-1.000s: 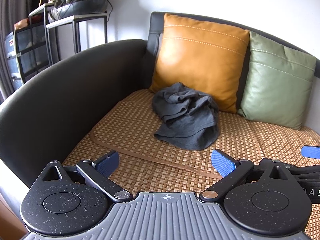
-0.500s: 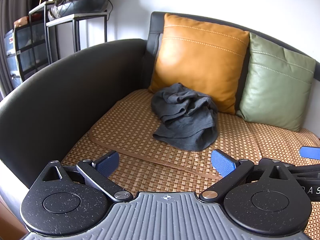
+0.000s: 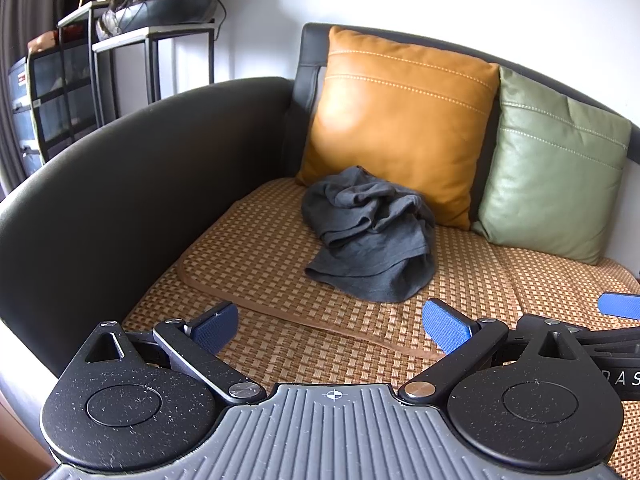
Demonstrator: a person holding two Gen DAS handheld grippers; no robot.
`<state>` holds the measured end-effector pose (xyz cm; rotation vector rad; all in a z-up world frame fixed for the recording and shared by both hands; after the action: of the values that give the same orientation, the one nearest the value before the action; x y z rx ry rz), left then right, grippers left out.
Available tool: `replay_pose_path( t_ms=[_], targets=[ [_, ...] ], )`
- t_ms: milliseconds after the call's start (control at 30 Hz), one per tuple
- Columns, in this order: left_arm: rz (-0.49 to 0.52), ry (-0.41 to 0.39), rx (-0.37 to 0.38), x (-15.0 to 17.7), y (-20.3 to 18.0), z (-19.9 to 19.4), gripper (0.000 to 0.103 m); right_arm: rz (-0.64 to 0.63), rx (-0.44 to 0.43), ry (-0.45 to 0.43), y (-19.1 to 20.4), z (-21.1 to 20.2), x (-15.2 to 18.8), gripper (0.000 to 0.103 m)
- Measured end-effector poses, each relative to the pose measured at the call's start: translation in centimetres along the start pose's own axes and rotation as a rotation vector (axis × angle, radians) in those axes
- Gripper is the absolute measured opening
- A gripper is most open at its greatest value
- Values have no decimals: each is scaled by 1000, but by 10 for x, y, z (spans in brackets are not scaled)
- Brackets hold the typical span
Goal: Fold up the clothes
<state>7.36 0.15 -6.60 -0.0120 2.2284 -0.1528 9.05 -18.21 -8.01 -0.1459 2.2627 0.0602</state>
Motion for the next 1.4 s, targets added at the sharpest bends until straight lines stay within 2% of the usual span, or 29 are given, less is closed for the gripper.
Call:
replay_pose_path(
  t_ms=[700, 1400],
  targets=[
    [-14, 5, 10, 2, 4, 7, 103, -1, -1, 11, -1, 7, -1, 102],
    [-13, 46, 11, -12, 15, 68, 103, -17, -8, 60, 0, 68, -19, 102]
  ],
)
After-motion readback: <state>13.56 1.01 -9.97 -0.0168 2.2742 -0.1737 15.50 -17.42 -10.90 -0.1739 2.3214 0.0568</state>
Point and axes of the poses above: each gripper's, at about its wrist camera, not at the fingertips, and z roughly the way its jaws point, y to its left, x to its underside, the point moved 10 cm from there along z, roughly the way its jaws point, and after that the axes turned 4 degrees about x, right-handed, at the moved point
